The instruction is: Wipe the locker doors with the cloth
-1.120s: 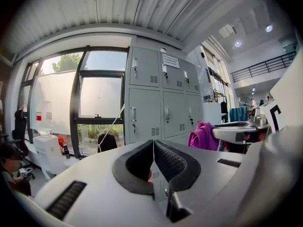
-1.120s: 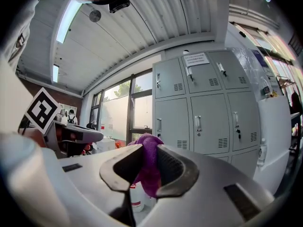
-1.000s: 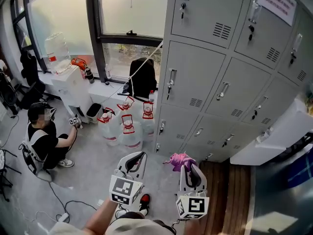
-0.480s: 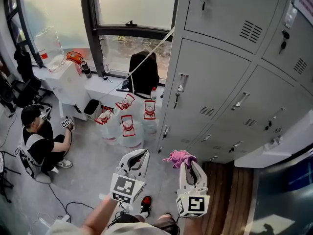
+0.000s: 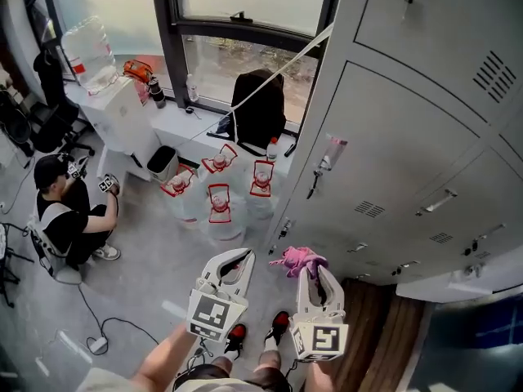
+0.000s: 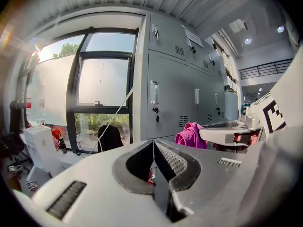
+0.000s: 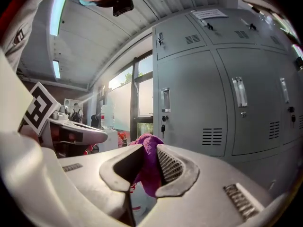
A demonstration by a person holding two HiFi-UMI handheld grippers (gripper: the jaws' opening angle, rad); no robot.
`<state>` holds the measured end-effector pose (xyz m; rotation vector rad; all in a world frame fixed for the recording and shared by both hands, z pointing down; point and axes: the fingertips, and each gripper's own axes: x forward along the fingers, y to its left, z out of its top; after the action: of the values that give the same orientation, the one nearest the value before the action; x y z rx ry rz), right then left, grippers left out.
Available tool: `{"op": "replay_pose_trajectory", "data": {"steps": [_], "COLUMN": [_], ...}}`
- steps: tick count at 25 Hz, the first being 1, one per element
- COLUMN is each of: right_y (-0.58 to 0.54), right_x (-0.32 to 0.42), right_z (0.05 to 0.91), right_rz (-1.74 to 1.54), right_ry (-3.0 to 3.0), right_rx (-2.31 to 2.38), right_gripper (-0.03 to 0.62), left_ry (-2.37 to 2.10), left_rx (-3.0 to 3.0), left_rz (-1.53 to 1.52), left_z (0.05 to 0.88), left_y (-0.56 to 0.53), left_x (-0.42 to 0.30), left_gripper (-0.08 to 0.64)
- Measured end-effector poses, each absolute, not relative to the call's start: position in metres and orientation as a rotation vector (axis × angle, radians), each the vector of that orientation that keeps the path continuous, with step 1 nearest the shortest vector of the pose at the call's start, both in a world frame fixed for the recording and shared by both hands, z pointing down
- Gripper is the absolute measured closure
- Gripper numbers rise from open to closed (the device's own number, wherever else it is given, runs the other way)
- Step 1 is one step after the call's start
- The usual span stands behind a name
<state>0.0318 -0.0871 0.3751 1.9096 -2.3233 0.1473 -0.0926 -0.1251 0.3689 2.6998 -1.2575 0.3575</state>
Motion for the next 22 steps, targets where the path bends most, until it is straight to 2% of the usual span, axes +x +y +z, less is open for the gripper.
{"op": "replay_pose_trajectory", "data": {"steps": [22], "right_y": [-0.22], "right_x": [0.032], "right_z": [0.467], "right_rz": [0.194], "right_ry": [-2.491], "right_rx": [1.545], "right_gripper": [0.497], "left_ry": [-1.585], "left_rx": [2.423], "left_rz": [0.375], "left_z": [0.445], "left_y": [-0.207], "left_x": [-0.095], "left_gripper": [0.534]}}
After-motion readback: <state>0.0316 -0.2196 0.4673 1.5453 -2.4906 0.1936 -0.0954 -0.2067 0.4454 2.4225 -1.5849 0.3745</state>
